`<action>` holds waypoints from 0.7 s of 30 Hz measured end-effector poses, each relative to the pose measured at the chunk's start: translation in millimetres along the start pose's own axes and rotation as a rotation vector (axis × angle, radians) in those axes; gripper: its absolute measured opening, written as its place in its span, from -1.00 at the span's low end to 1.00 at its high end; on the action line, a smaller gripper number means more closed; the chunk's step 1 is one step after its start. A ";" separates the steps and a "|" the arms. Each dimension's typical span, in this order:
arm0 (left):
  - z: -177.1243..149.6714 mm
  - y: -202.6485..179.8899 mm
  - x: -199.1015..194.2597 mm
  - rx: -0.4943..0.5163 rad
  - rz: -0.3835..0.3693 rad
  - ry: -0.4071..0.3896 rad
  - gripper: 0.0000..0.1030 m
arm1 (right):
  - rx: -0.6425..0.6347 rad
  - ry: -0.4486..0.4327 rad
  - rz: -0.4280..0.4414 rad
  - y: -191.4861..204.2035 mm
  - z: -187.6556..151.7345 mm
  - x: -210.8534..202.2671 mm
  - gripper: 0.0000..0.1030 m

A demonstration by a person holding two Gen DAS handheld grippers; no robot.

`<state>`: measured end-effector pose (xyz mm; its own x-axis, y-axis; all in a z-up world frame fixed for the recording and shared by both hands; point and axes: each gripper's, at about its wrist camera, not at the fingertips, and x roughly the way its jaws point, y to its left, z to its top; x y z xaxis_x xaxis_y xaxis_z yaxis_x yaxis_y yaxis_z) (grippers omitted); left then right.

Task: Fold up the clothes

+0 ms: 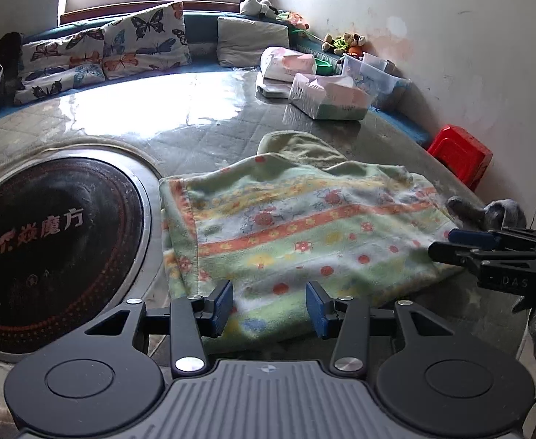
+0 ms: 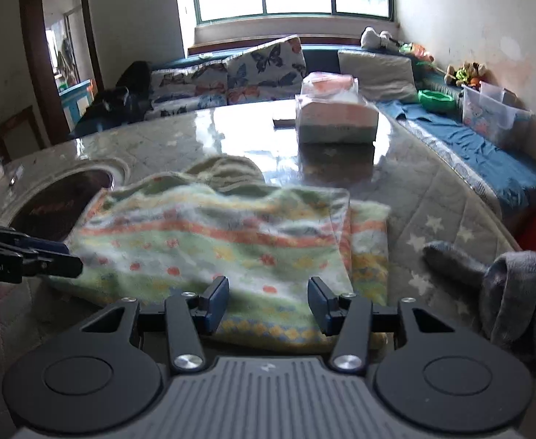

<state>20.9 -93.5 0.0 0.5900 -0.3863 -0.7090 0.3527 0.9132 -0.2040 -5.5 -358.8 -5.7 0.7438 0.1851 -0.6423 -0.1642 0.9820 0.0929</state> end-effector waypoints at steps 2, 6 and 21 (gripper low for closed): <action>3.5 -4.2 -1.2 -0.001 -0.016 -0.016 -0.07 | 0.003 -0.009 0.000 0.6 1.9 1.0 -0.03; 7.8 -12.9 9.6 0.009 -0.022 -0.011 -0.07 | 0.024 0.019 -0.003 -0.3 -1.5 15.8 0.01; -12.9 -15.1 -14.7 -0.008 0.029 -0.049 0.75 | 0.053 0.008 -0.009 17.4 -12.6 -9.5 0.74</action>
<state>-2.5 -99.9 4.8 0.6345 -0.3657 -0.6810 0.3297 0.9249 -0.1895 -23.6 -343.9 -7.5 0.7399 0.1760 -0.6493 -0.1225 0.9843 0.1272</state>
